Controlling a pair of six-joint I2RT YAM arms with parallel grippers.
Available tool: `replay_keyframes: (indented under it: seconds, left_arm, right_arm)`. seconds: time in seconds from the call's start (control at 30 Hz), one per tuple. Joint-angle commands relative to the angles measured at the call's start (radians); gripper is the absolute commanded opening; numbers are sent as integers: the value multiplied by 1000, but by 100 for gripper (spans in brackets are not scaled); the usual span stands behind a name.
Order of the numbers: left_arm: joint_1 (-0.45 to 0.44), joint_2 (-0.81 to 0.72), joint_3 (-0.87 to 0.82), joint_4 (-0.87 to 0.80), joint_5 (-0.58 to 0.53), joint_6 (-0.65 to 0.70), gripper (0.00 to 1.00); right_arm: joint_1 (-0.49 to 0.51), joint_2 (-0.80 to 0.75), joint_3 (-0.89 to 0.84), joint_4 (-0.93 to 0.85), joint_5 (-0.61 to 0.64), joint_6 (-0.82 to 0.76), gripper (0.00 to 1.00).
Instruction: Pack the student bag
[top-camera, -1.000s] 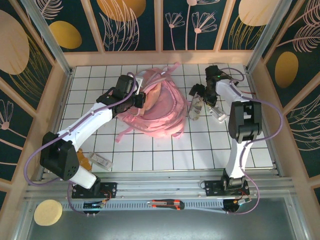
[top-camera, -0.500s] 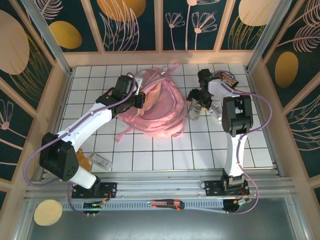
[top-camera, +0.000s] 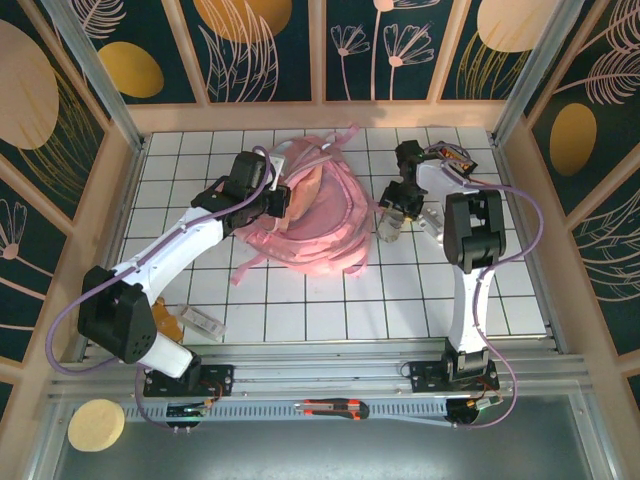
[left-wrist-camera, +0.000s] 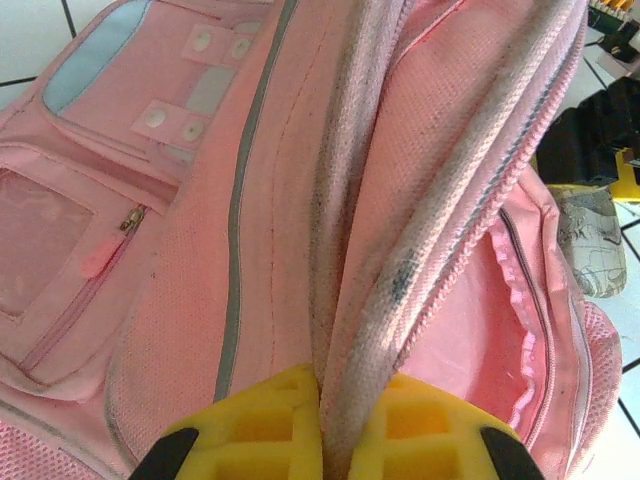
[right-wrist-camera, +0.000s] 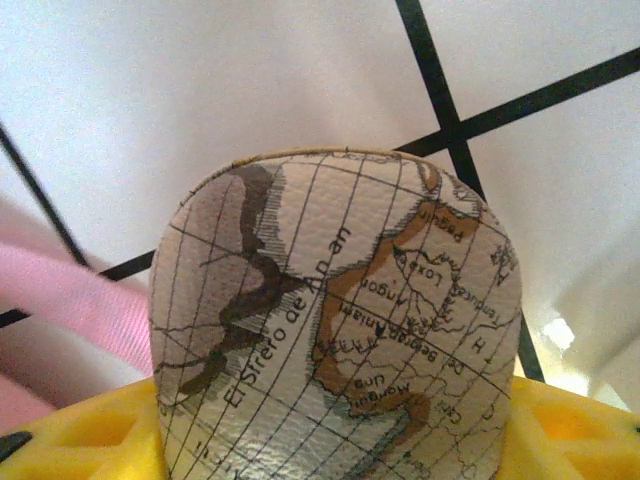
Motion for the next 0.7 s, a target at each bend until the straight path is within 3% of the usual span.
replay_keyframes:
  seconds: [0.0,0.2,0.33,0.67]
  left_arm:
    - [17,-40,0,23,-11,-13,0]
    - [17,-51,26,53,25,-38,0]
    - [17,-66,53,69,34,-46,0]
    - [17,-78,76,85,35,-60,0]
  right_arm:
    - [-11,-147,4,-33,-36,10,46]
    - [-20,-286,20,-18,-253,93,46]
    - [20,-314,2,83,-412,223,46]
    - [222,-174,-14,456,-614,544,45]
